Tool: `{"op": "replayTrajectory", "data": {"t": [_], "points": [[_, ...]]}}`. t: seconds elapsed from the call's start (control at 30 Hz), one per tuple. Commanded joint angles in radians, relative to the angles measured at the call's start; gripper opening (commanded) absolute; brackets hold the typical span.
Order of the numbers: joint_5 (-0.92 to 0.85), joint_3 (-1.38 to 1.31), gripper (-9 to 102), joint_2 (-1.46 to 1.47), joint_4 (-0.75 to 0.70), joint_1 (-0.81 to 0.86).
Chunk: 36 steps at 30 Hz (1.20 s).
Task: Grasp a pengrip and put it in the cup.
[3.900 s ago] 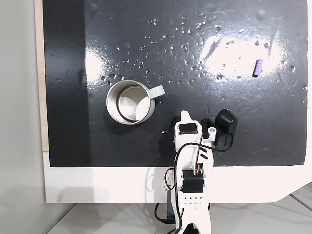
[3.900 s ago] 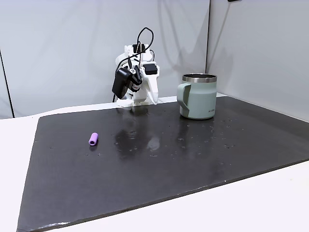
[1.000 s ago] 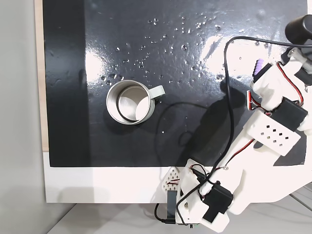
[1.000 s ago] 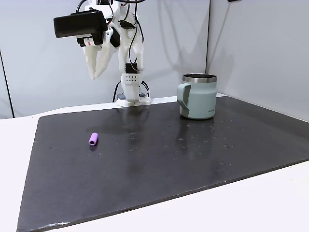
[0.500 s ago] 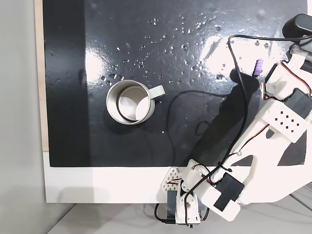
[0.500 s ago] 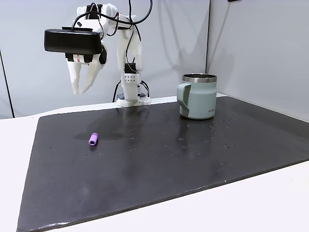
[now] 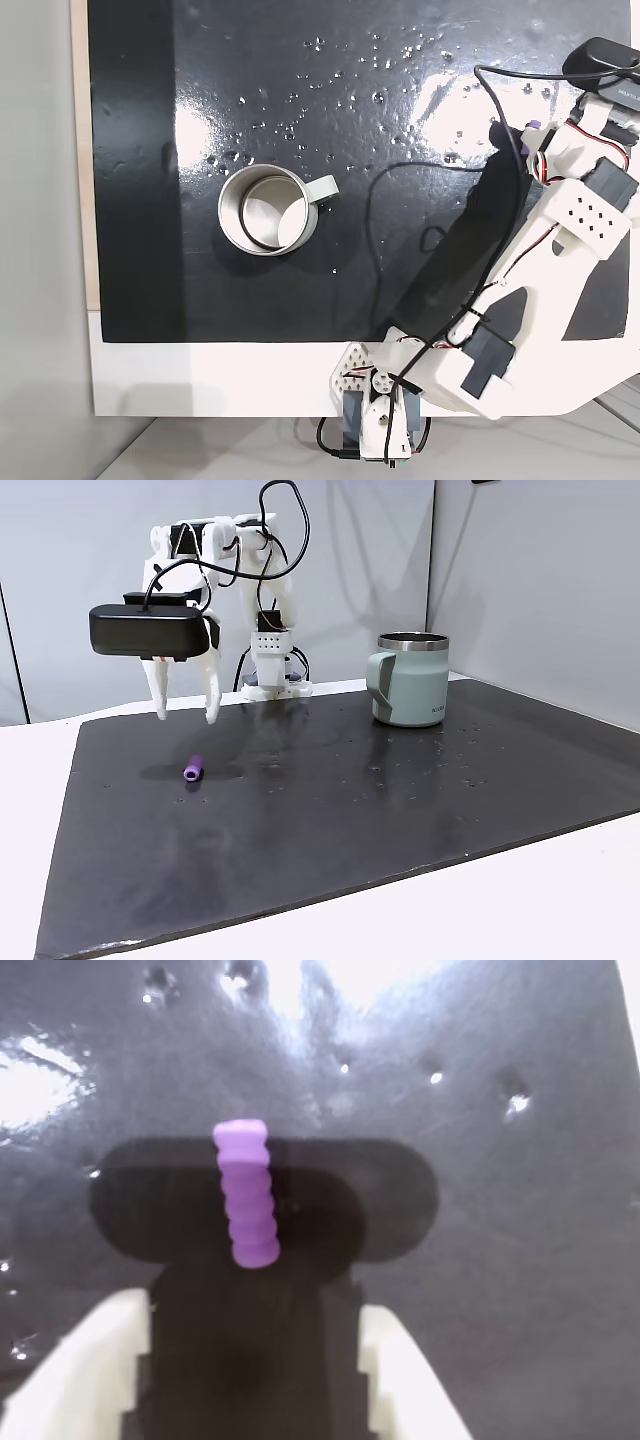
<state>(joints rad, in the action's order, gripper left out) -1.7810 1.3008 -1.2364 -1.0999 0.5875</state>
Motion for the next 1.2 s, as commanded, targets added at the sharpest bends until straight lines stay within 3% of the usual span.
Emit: {"op": "replayTrajectory", "data": {"t": [0.0,1.17], "points": [[0.006,-0.087,30,0.011,0.043,0.006],[0.110,-0.104,27,0.201,0.216,-0.074]]}}
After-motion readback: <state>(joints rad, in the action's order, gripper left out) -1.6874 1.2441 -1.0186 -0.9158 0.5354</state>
